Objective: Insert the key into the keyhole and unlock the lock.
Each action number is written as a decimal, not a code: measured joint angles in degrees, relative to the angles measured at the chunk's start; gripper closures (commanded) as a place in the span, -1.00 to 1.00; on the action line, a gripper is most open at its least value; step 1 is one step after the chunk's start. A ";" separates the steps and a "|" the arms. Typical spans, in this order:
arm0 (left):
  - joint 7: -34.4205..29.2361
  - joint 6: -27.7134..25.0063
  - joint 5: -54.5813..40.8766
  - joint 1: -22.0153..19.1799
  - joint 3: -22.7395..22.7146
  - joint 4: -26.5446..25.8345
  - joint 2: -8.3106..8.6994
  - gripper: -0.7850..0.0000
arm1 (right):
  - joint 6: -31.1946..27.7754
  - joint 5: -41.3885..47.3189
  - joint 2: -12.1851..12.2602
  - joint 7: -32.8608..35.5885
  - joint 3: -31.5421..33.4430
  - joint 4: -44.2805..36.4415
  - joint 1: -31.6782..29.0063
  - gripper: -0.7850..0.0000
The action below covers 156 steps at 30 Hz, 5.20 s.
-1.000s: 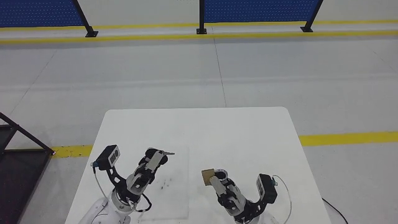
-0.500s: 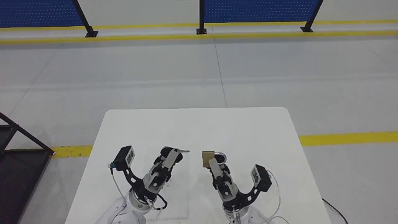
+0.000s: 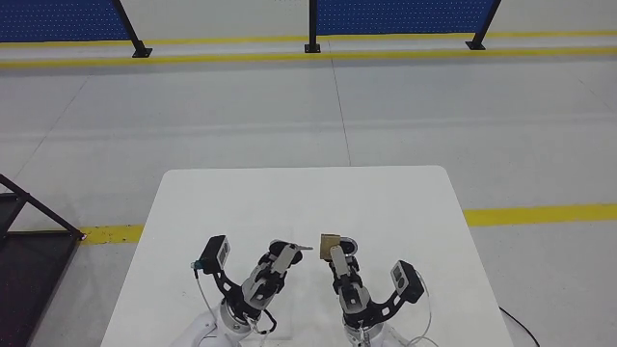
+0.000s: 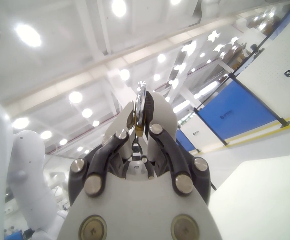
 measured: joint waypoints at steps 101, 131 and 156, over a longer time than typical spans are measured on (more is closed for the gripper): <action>-6.95 2.46 2.53 -0.76 -1.58 0.89 -2.98 -0.81 | 1.63 -0.16 -1.05 7.79 4.73 -2.62 -3.39 1.00; -32.50 -2.65 -15.17 2.06 -8.44 -4.29 6.34 0.30 | -2.58 2.29 1.92 25.00 13.02 -8.17 -7.08 1.00; -31.73 -2.65 -14.21 0.23 -7.25 -2.67 7.58 0.69 | -0.43 1.54 2.25 29.26 12.53 -9.33 -7.30 1.00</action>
